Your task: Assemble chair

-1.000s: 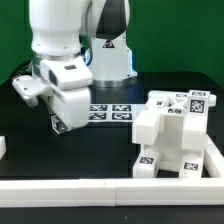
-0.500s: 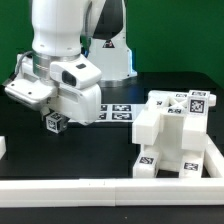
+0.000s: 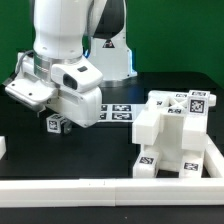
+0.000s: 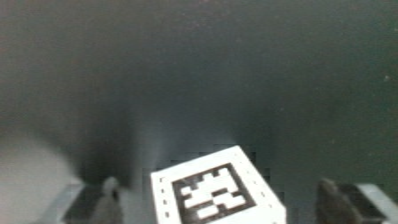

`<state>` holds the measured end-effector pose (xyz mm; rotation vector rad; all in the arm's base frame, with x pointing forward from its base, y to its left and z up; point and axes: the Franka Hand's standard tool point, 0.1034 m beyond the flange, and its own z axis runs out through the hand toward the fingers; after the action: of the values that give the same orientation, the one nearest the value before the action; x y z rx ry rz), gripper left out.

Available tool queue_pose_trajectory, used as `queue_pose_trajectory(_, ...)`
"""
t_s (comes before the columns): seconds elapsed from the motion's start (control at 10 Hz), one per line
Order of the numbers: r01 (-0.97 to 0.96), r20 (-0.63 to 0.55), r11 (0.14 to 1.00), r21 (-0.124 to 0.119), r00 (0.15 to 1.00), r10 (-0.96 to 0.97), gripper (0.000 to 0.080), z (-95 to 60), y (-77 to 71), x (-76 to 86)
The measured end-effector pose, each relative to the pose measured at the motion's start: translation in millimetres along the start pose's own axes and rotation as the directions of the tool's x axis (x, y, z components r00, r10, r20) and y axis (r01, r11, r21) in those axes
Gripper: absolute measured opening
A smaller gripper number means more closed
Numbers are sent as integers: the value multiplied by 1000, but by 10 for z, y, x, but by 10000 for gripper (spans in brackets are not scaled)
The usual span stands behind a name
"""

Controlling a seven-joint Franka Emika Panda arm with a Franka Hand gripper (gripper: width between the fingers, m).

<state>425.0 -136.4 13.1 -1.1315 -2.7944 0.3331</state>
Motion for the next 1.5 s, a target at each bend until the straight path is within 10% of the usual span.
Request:
queue_pose_trajectory(0.6, -633, 14, 766, -114, 770, 638, 649, -278, 208, -121)
queue_pose_trajectory(1.0, -809, -20, 577, -108, 582, 813, 649, -258, 217, -100)
queue_pose_trajectory(1.5, -998, -60, -61, -14, -60, 996, 649, -300, 243, -98)
